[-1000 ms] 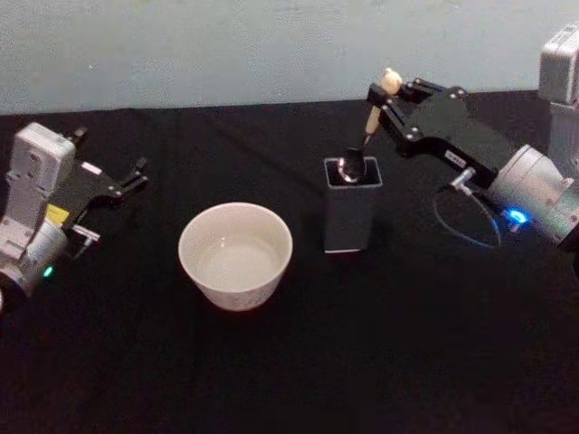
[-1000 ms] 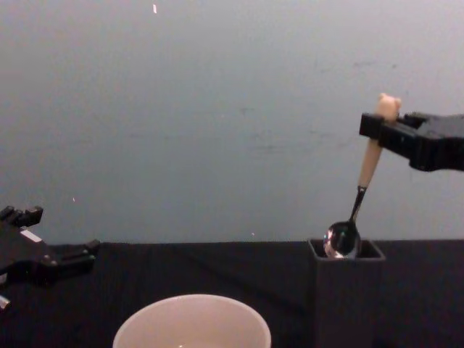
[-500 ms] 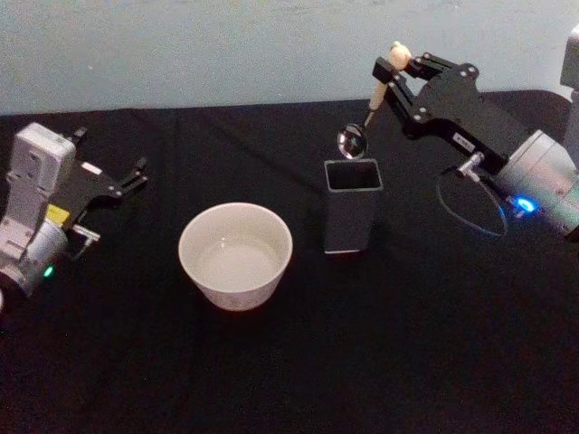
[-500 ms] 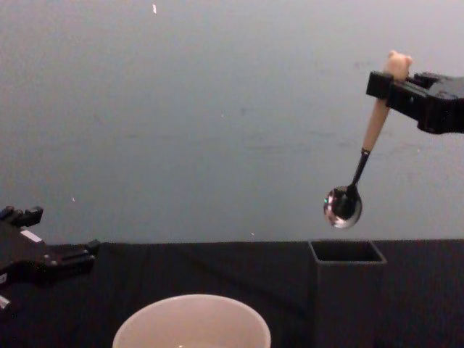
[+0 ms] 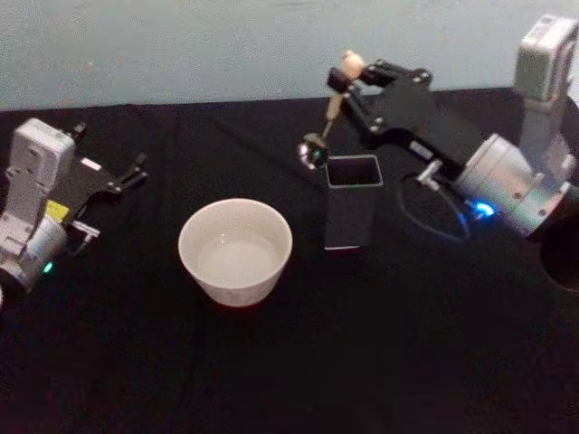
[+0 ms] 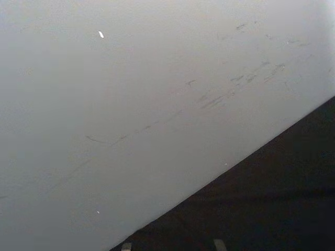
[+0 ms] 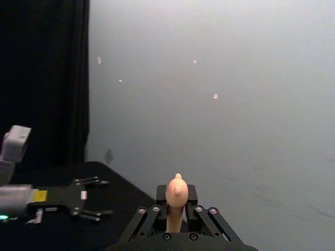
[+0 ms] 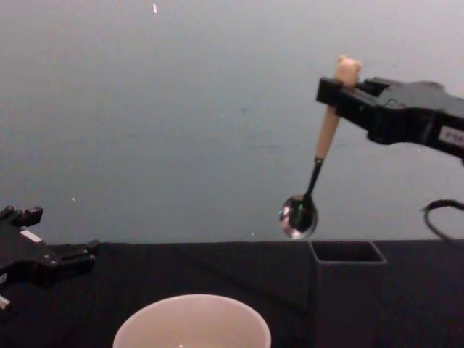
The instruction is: Pick up the stirring spoon with one hand, stir inside the cup, then place it back in its original position.
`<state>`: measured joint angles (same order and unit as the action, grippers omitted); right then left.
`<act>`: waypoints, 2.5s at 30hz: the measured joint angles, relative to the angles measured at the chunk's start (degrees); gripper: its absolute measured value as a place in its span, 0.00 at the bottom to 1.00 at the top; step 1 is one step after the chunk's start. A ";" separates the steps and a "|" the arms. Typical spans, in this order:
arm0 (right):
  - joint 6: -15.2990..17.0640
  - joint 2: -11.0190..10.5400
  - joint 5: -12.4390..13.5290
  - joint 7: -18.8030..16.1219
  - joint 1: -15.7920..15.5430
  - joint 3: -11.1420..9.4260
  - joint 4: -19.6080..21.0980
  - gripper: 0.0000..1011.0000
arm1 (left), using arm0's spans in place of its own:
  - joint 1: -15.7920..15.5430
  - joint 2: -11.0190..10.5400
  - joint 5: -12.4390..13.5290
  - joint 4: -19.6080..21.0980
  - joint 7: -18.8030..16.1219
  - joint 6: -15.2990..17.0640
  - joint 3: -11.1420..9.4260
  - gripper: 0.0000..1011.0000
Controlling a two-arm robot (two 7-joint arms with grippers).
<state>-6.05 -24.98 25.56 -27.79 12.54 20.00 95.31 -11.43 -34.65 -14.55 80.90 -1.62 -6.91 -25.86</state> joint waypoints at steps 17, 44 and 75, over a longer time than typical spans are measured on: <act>-5.95 2.43 -0.93 -6.10 1.81 6.52 -4.57 0.20 | 0.00 0.00 0.00 0.00 0.00 0.00 0.00 0.99; -13.34 3.46 -3.26 -10.18 1.72 10.71 -12.43 0.20 | 0.00 0.00 0.00 0.00 0.00 0.00 0.00 0.99; -17.31 8.75 -8.16 -8.83 4.54 11.90 -20.64 0.20 | 0.00 0.00 0.00 0.00 0.00 0.00 0.00 0.99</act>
<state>-23.35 -16.23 17.39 -36.63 17.08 31.90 74.67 -11.43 -34.65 -14.55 80.90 -1.62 -6.91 -25.86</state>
